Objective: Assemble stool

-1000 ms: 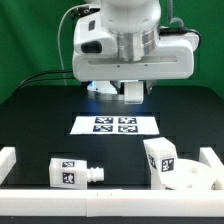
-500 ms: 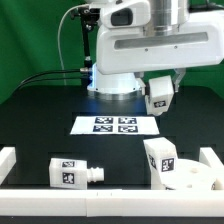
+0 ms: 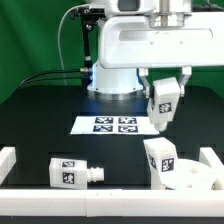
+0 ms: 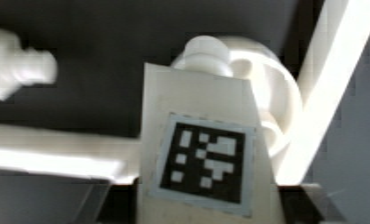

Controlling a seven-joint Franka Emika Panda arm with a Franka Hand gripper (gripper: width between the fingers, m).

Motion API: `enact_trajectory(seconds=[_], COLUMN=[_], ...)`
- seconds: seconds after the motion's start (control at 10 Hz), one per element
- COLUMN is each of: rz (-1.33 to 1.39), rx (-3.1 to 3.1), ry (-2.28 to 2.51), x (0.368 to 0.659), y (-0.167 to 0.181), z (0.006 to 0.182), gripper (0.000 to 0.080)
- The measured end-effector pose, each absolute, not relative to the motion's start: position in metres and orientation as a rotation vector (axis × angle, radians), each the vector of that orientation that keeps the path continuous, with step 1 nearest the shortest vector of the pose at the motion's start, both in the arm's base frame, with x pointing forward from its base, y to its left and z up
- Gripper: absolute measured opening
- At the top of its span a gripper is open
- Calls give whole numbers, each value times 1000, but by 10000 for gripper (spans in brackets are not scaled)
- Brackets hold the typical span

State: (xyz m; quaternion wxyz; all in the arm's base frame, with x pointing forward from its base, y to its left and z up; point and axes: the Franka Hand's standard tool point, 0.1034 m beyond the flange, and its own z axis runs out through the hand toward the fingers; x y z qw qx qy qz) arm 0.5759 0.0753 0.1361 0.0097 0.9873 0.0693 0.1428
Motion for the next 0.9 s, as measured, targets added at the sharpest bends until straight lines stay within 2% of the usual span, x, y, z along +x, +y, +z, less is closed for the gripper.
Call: enact_trajectory(seconds=[0.1,0.3,0.5,0.7,0.9], rz=[561,863,961,943,918], rx=[3045,2968,2927,2919,2814], ry=[285,367,367,399,641], x=[585,593,589,589,605], y=[102,126,116,116,120], z=[131,128,124,120,112], gripper=[322,322,322,322,323])
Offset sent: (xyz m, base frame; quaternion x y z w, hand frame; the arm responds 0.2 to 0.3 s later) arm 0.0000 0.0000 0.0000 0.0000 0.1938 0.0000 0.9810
